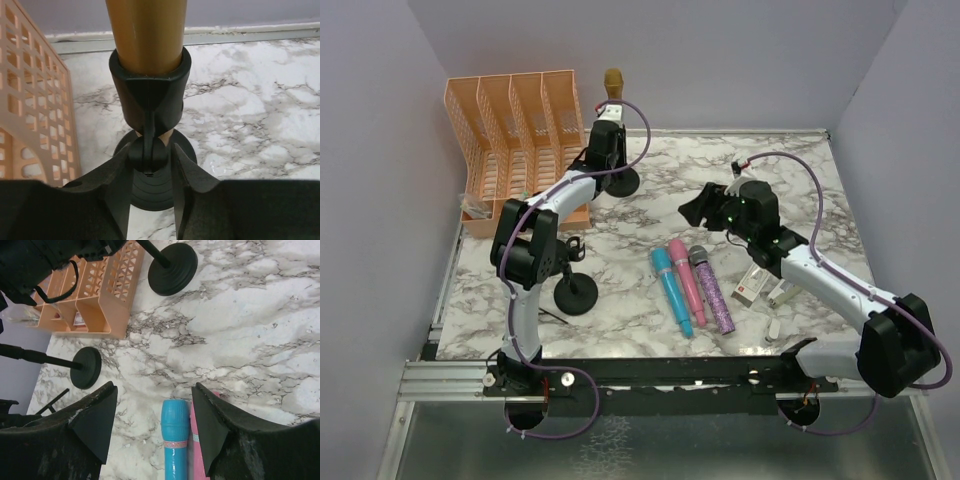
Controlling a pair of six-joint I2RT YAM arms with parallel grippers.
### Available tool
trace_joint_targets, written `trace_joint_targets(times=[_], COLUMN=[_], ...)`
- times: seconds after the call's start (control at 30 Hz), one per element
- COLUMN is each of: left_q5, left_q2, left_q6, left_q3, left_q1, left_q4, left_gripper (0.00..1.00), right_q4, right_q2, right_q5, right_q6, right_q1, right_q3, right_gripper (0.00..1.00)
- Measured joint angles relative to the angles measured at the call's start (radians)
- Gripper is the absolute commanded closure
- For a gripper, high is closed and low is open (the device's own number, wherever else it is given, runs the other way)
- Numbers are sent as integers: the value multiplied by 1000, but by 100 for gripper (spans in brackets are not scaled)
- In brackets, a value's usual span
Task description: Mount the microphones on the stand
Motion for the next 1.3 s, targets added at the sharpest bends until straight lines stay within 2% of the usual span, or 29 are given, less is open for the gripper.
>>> trace_joint_targets(times=[0.1,0.3,0.4,0.5,0.57,0.8,1.0,1.3], left_q5=[-1,42,73,85,84,88,90,114], left_q2=[-1,-55,-145,-301,-409,-761,-1034,-1247], left_q6=[1,18,37,45,42,26,-7,-26], left_q3=[9,10,-14,-87,-143,-312,-420,-433], left_q1=[0,1,0,0,0,0,0,0], left_q4=[-10,-29,-54,-71,-65,-118,-258,-427], left_gripper=[38,29,22,7,1,1,1,1], right_q4=[-9,-82,-117,-120,-124,-161,-161,-179], right_q2=[0,-1,-1,-1,-1,18,99,315], right_q5=[-13,-71,-119,-170,-187,-175,-116,34], right_q6=[13,5,-6,-13,-17,-39,-31,18], right_q1=[0,0,0,5,24,270,431,542], right_q3=[-7,5,21,25,31,150,253,447], right_gripper=[37,39,38,36,35,31,29,28])
